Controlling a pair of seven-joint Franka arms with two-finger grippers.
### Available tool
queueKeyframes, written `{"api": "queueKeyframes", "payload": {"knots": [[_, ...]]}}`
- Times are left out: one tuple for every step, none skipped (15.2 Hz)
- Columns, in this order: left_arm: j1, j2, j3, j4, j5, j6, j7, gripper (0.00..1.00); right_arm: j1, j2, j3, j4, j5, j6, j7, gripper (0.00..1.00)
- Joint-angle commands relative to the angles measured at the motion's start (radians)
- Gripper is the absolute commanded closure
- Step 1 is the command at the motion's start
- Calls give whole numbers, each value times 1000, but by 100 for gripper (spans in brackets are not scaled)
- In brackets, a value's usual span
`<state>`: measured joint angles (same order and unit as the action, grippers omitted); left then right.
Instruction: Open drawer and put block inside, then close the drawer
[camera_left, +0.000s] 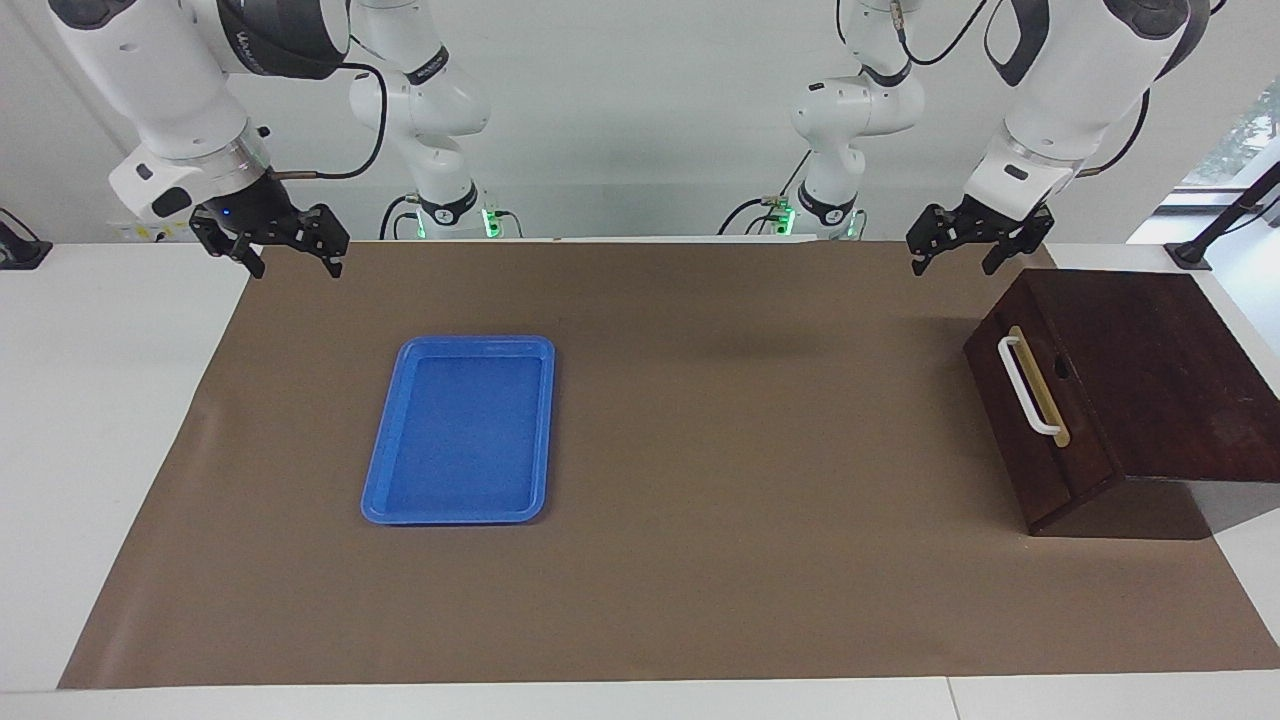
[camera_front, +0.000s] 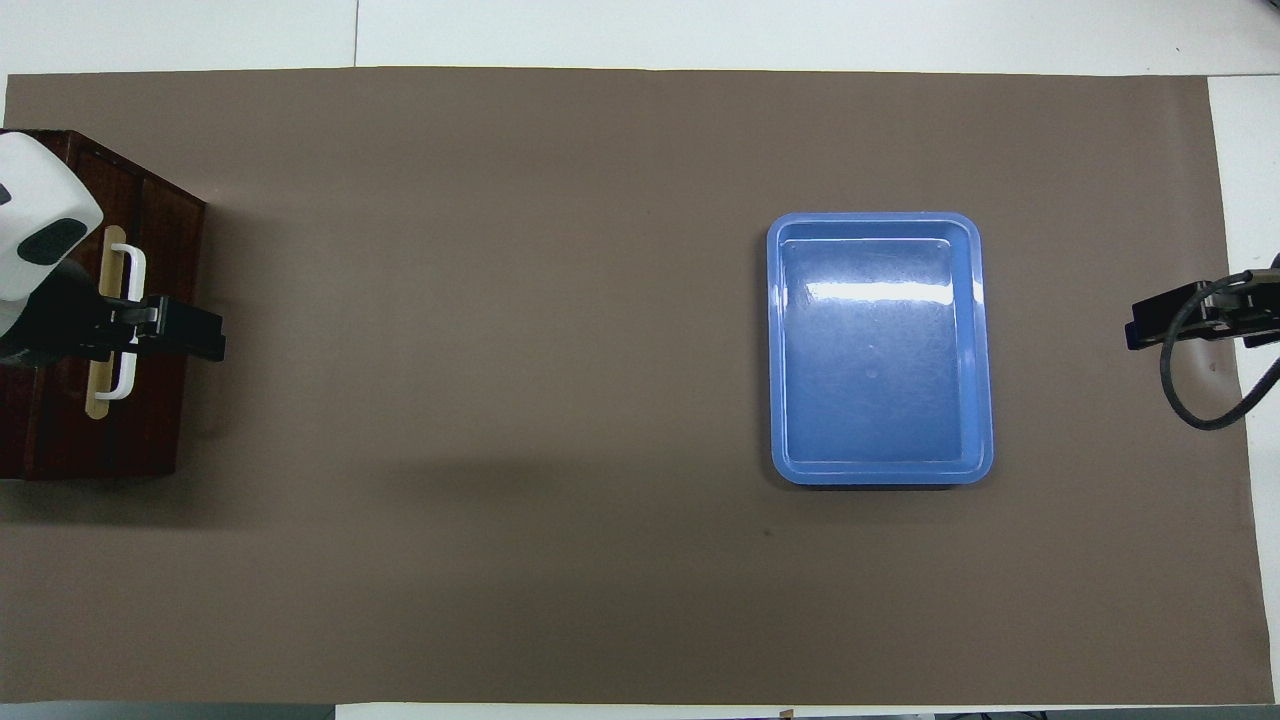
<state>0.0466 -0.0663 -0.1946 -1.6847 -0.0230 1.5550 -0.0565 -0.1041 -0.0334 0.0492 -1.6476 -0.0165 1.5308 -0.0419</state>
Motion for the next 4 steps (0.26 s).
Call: {"api": "queueKeyframes", "payload": {"knots": [[-2, -6, 3, -1, -14, -23, 21, 0, -16, -14, 15, -8, -16, -11, 7, 0], [-4, -6, 3, -3, -14, -21, 21, 0, -16, -14, 15, -8, -16, -11, 7, 0], [-4, -6, 3, -1, -14, -20, 21, 0, -16, -14, 15, -8, -16, -11, 7, 0], [-4, -6, 3, 0, -14, -21, 21, 0, -16, -14, 15, -8, -16, -11, 7, 0]]}}
